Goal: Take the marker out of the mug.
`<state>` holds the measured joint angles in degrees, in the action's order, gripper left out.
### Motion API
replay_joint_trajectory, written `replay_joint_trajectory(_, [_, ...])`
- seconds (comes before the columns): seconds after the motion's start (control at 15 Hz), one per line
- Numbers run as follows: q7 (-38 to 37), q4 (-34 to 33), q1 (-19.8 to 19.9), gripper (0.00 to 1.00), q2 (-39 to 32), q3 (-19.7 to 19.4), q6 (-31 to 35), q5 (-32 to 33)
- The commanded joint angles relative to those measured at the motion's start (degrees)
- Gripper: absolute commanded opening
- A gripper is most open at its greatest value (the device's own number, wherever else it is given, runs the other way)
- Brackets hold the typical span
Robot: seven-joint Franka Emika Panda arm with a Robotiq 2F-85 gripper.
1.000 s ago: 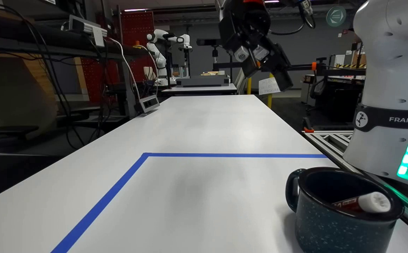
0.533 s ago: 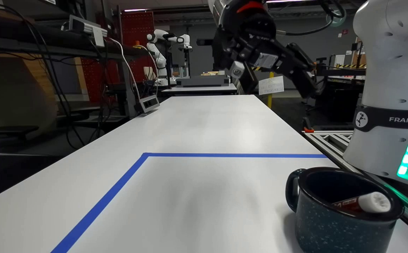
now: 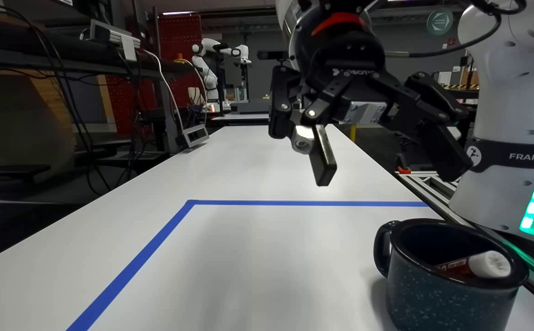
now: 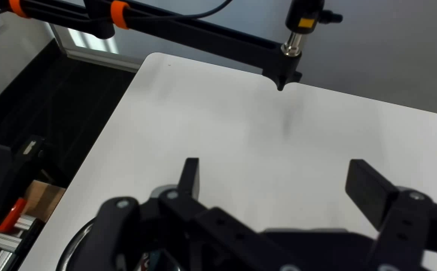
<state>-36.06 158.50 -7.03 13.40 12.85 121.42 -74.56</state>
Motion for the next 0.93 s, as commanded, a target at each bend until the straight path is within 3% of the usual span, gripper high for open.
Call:
replay_joint_trajectory(0.0, [-0.5, -0.6, -0.4, 1.0, -0.3, -0.1, 0.5, 0.0])
replay_joint_trajectory(0.47, [-2.8, -0.4, -1.2, 1.0, -3.5, 1.4, 4.8, 1.0])
replay_joint_trajectory(0.87, [-6.0, -0.5, -1.8, 1.0, -5.8, 0.9, 4.1, 3.4])
